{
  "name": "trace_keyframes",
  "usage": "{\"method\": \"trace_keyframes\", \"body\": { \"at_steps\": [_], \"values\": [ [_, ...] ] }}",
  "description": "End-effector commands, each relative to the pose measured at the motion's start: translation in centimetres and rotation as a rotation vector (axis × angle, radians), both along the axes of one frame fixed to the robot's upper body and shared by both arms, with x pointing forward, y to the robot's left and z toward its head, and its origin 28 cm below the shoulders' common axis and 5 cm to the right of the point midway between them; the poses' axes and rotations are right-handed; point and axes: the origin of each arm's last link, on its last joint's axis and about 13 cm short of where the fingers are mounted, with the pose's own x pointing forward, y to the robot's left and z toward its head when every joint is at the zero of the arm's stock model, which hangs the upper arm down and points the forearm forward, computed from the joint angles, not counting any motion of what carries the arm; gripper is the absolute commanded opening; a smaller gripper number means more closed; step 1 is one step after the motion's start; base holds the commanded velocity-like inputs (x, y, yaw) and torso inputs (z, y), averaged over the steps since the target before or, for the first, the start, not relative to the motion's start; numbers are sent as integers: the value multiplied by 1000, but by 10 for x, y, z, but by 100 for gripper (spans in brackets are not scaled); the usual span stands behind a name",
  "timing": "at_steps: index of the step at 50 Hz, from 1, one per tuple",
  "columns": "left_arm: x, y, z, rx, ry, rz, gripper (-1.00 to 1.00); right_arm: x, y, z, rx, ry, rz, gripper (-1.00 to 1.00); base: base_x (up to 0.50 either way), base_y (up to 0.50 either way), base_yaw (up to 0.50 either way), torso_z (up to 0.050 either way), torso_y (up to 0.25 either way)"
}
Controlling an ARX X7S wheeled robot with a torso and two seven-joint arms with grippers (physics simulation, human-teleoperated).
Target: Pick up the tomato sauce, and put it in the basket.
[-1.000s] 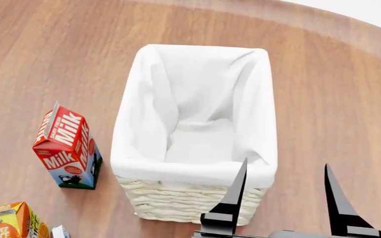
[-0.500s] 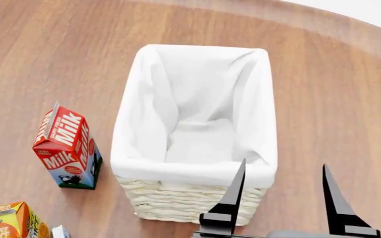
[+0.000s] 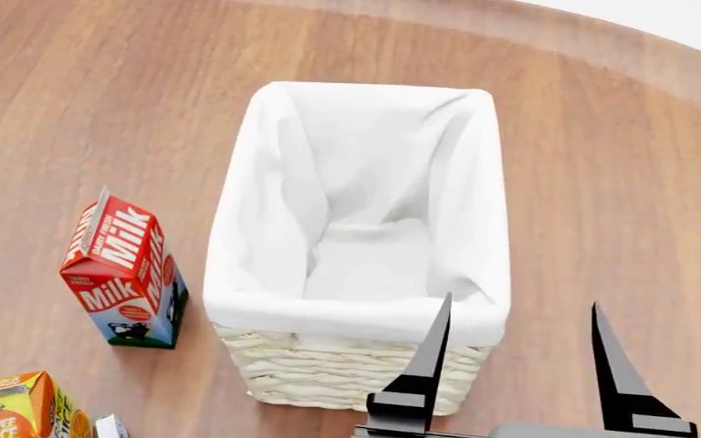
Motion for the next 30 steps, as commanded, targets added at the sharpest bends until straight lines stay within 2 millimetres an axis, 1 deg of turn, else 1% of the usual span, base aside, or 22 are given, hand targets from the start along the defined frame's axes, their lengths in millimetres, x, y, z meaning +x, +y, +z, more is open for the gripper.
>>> {"method": "trace_keyframes", "body": {
  "at_steps": [1,11,15,30],
  "values": [
    [-5,1,-5,28,49,-10,100,0,0,0,0,1,0,100,0,0,0,0,0],
    [-6,3,-8,43,68,-4,100,-1,-1,1,-2,0,-3,100,0,0,0,0,0],
    [-6,5,-13,43,85,4,100,0,0,0,-2,1,-1,100,0,0,0,0,0],
    [-4,0,-22,24,118,-11,100,0,0,0,-5,1,0,100,0,0,0,0,0]
  ]
}}
